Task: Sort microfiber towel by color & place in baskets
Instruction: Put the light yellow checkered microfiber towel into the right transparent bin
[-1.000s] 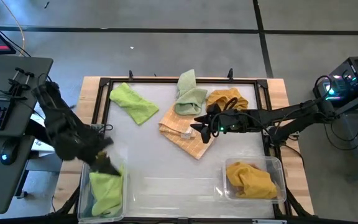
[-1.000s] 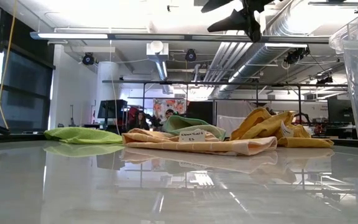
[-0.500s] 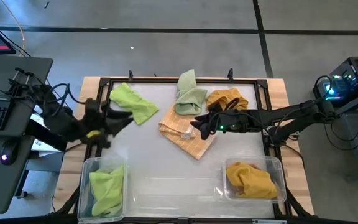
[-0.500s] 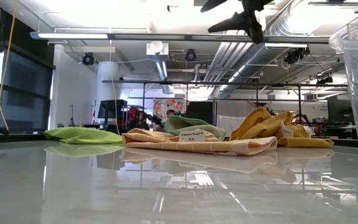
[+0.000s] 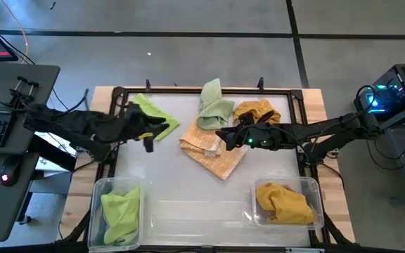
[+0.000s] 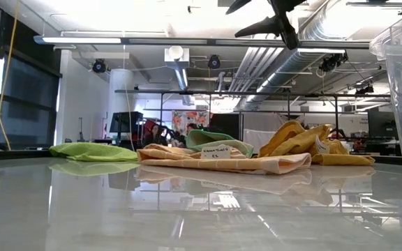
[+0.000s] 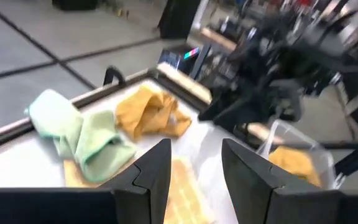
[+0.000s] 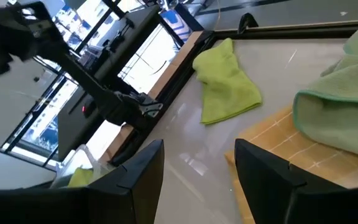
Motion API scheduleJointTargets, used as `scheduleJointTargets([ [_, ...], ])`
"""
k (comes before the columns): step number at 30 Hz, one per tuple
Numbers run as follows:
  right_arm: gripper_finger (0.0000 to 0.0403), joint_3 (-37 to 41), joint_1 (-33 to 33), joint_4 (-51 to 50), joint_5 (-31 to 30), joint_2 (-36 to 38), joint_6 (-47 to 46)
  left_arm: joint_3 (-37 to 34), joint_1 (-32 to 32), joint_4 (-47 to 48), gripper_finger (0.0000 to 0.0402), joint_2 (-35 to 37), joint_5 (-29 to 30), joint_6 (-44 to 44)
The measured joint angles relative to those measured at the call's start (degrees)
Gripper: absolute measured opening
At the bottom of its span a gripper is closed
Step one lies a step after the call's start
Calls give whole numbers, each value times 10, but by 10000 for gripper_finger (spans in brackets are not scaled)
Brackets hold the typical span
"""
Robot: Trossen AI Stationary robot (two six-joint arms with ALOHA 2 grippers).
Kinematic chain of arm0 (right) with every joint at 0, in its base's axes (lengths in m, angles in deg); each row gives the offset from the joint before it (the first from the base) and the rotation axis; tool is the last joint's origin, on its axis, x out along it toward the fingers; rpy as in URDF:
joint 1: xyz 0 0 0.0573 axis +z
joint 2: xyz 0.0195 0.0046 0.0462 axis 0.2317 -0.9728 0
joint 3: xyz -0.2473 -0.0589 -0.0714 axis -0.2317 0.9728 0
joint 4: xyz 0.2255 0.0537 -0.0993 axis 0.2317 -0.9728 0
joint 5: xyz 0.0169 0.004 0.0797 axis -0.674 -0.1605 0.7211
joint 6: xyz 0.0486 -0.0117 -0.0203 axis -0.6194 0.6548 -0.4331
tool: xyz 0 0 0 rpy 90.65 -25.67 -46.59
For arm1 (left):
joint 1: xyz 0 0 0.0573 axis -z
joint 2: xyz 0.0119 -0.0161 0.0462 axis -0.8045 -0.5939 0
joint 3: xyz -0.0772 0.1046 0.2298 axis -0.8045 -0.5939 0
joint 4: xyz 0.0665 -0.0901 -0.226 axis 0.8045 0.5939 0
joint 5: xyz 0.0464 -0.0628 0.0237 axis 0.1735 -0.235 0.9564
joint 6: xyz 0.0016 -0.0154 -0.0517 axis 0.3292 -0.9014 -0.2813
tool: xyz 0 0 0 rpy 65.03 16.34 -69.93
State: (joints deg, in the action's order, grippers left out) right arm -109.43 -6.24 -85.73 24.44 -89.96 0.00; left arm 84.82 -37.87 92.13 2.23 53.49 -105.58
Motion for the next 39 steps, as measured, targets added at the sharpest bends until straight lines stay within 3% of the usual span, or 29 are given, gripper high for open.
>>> scheduleJointTargets([
  [8, 190, -2, -2, -34, 2, 0, -6, 0, -80, 2, 128, -68, -146, 44],
  [15, 190, -28, -41, -203, 39, 0, -34, 0, -143, 0, 128, -114, -152, 50],
  [23, 190, -29, -128, -214, 64, 0, 79, 0, -238, -4, 128, -148, -165, 44],
  [31, 190, -30, -234, -207, 230, -19, 210, 0, -299, -18, 128, -150, -196, 0],
  [39, 190, -30, -252, -187, 357, -110, 356, 0, -313, -18, 128, -157, -193, -1],
])
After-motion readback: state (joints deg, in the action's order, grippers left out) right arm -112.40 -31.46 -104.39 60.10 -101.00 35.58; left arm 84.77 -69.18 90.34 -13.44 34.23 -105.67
